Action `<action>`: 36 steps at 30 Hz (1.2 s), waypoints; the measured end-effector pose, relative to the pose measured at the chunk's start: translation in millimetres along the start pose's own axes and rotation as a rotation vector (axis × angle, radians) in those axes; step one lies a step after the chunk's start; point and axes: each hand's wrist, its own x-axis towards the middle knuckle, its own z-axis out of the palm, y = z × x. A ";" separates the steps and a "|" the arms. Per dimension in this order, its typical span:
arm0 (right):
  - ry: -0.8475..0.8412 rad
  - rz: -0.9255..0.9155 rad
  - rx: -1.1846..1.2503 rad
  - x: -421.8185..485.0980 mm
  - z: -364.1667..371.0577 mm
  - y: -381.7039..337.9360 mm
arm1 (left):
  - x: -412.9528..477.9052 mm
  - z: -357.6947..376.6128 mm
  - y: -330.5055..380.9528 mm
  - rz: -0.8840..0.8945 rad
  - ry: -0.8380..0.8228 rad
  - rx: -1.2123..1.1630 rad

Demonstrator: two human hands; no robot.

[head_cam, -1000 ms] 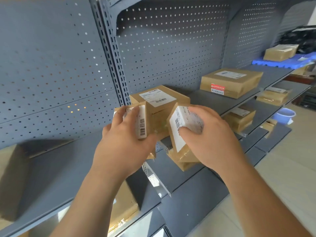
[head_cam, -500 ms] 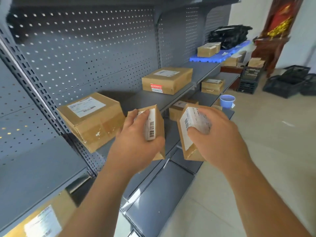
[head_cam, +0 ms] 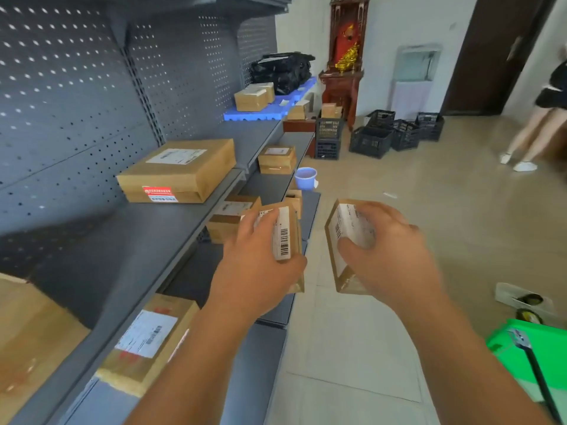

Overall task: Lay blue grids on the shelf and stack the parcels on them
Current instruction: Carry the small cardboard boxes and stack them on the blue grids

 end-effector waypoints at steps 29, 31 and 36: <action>0.172 0.191 -0.099 273.5 -49.2 192.1 | 297.0 175.0 162.2 0.273 -0.092 0.031; 0.169 0.186 -0.089 293.8 -49.9 205.6 | 313.2 186.5 173.6 0.274 -0.101 0.033; 0.145 0.174 -0.079 348.2 -42.7 231.0 | 367.7 211.7 186.9 0.247 -0.119 0.039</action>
